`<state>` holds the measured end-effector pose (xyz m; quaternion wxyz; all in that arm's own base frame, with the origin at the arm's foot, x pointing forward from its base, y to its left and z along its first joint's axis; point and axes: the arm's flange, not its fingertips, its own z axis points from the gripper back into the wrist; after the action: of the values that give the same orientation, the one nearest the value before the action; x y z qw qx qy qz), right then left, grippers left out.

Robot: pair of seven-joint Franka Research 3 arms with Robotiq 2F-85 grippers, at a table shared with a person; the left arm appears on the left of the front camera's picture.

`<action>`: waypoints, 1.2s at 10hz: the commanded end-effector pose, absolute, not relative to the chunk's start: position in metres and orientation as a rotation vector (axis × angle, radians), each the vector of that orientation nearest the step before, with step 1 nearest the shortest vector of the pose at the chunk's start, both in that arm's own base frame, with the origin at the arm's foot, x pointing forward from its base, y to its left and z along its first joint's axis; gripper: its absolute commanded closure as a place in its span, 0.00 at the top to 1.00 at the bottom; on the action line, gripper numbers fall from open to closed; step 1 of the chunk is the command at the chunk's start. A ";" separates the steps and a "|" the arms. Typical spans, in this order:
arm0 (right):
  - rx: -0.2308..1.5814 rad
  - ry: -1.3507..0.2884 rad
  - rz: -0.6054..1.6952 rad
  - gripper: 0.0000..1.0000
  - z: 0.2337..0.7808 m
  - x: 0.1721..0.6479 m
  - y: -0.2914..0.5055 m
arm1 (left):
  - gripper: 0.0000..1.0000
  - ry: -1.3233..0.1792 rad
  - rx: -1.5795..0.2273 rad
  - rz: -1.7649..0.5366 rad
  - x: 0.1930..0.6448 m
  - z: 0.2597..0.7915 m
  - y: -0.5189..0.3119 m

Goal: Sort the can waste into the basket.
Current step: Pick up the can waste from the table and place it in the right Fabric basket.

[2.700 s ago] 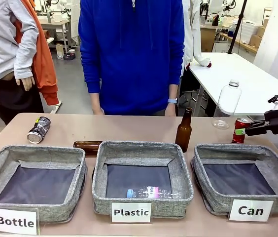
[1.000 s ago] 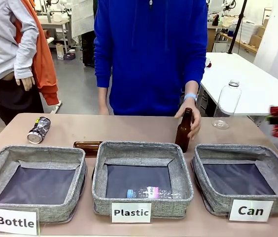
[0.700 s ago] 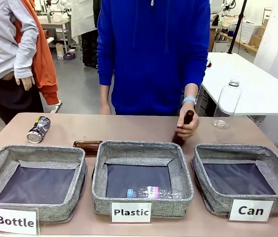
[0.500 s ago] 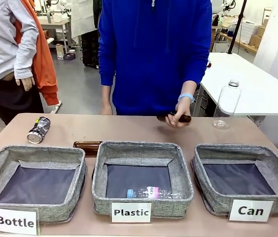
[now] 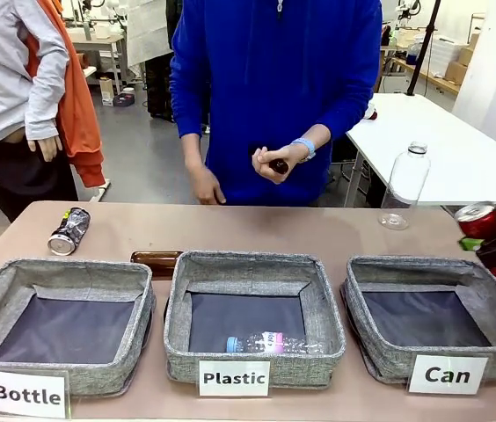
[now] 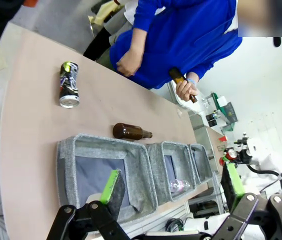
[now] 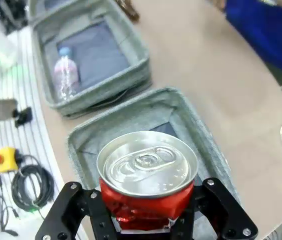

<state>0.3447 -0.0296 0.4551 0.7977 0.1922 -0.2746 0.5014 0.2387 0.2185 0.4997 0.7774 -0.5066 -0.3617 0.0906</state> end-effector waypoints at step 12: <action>0.232 -0.366 1.175 1.00 0.453 0.356 0.009 | 1.00 -0.807 -1.101 0.182 0.240 0.500 0.219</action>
<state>0.3539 0.0077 0.4531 0.8027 0.1164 -0.1773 0.5574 0.2387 0.2186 0.4996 0.7774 -0.5066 -0.3616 0.0908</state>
